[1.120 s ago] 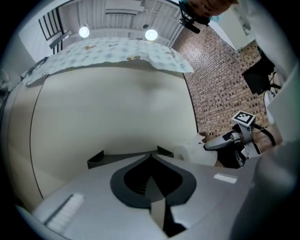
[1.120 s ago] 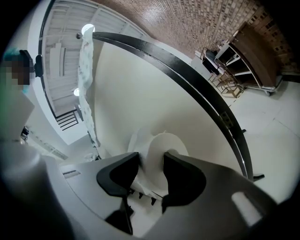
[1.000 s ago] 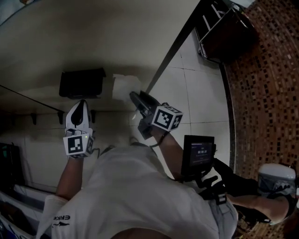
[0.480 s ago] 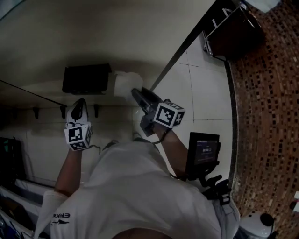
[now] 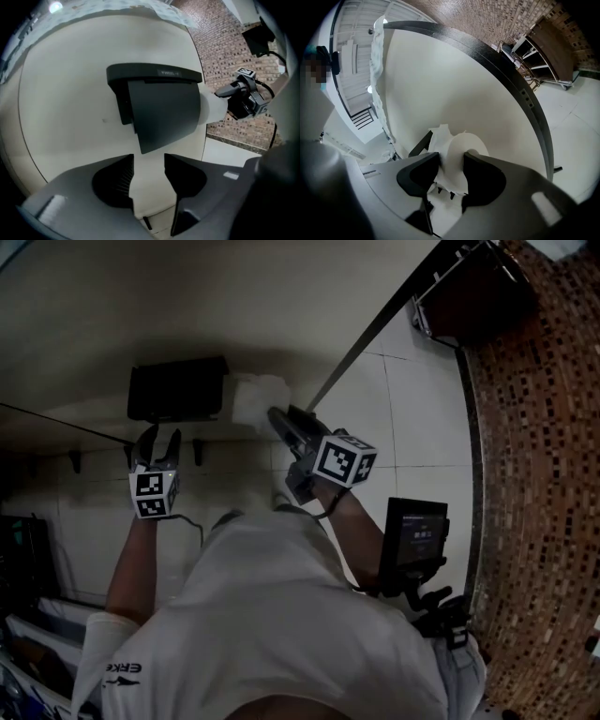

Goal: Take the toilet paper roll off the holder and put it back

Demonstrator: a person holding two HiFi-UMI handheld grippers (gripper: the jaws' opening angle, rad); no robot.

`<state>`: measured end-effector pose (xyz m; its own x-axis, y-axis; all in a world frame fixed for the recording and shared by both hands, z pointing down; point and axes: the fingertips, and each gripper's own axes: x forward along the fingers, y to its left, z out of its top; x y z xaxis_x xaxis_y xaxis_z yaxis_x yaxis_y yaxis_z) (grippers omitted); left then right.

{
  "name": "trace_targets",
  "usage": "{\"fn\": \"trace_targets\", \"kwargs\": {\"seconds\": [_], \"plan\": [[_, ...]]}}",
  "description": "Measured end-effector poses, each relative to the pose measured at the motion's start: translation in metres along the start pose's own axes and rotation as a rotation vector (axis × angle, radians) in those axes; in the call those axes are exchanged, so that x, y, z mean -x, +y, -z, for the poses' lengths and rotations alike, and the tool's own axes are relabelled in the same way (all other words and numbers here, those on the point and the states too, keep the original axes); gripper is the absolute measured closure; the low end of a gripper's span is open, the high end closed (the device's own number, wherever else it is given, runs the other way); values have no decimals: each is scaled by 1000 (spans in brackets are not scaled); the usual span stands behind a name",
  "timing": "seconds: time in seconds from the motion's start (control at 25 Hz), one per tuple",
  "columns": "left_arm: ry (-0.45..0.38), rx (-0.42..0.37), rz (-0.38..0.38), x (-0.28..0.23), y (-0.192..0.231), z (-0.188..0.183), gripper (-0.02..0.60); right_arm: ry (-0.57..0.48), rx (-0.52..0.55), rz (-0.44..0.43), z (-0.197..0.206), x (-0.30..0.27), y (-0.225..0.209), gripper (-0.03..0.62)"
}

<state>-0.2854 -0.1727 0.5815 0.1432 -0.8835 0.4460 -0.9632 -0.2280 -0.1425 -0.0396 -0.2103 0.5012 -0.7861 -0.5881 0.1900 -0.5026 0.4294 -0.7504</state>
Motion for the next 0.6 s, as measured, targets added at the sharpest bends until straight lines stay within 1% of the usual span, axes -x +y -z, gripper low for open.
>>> {"fn": "trace_targets", "kwargs": {"seconds": [0.04,0.12,0.36,0.52,0.6], "plan": [[2,-22,16,-4,0,-1,377,-1,0,2,0,0,-1,413],[-19,-62,35,-10,1,-8,351,-4,-2,7,0,0,-3,413],[-57,-145,74,-18,-3,-25,351,-17,-12,16,-3,-1,-5,413],[-63,-182,97,-20,-6,-29,351,-26,-18,21,-3,-2,-7,413],[-67,-194,99,-20,-6,-31,361,-30,-20,21,-2,-2,-7,413]]}}
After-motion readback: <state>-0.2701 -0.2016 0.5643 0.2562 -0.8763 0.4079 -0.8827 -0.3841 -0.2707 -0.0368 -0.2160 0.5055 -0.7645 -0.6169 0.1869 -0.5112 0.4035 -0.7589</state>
